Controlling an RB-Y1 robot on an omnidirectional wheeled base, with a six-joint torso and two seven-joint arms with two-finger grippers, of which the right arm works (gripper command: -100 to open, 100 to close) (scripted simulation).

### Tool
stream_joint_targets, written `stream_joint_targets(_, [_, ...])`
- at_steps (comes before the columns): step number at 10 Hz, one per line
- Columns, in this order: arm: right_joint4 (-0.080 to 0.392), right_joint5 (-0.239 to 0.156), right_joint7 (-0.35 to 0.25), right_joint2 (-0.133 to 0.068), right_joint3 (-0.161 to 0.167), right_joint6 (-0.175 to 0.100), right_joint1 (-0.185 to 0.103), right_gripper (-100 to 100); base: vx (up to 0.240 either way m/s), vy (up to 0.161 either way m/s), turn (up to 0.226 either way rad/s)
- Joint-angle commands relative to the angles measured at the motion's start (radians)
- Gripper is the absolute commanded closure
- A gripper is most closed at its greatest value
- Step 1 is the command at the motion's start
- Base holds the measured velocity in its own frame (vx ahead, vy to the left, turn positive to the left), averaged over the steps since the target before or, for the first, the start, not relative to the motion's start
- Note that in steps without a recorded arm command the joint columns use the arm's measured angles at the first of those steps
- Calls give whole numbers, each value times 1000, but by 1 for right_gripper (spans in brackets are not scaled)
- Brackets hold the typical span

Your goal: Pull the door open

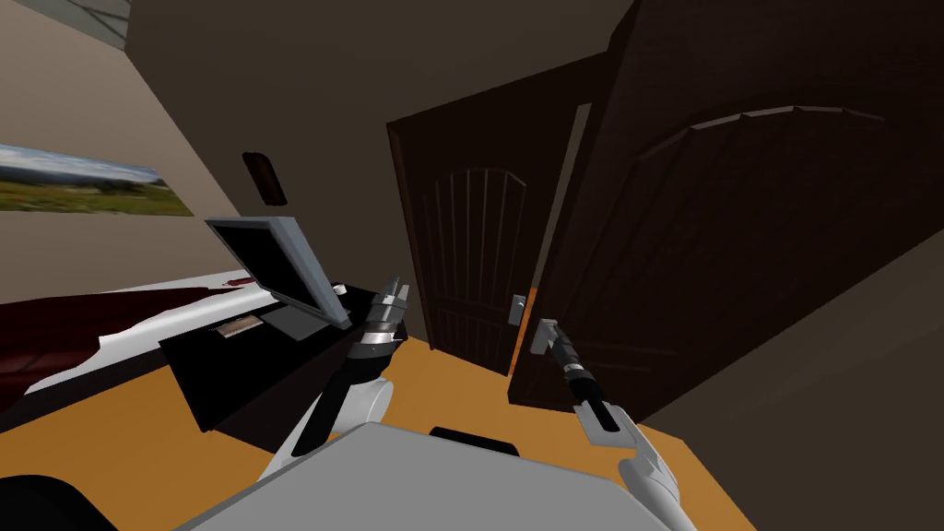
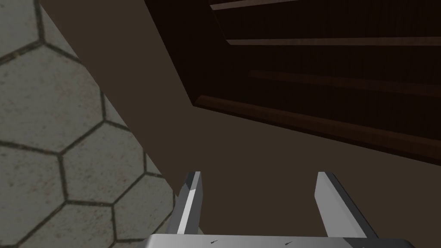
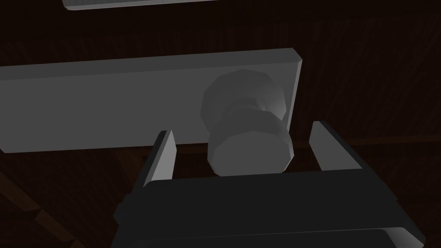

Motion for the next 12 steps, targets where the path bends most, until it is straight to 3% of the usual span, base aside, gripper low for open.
stream_joint_targets(1, [0,0,-1,0,0,0,1,100,-8,2,-6])
stream_joint_targets(6, [0,0,-1,0,0,0,1,100,-16,0,-1])
stream_joint_targets(7, [-14,7,-26,-21,22,-14,20,100,-100,-90,186])
stream_joint_targets(12, [-57,23,-97,-77,83,-57,69,100,-214,-150,151])
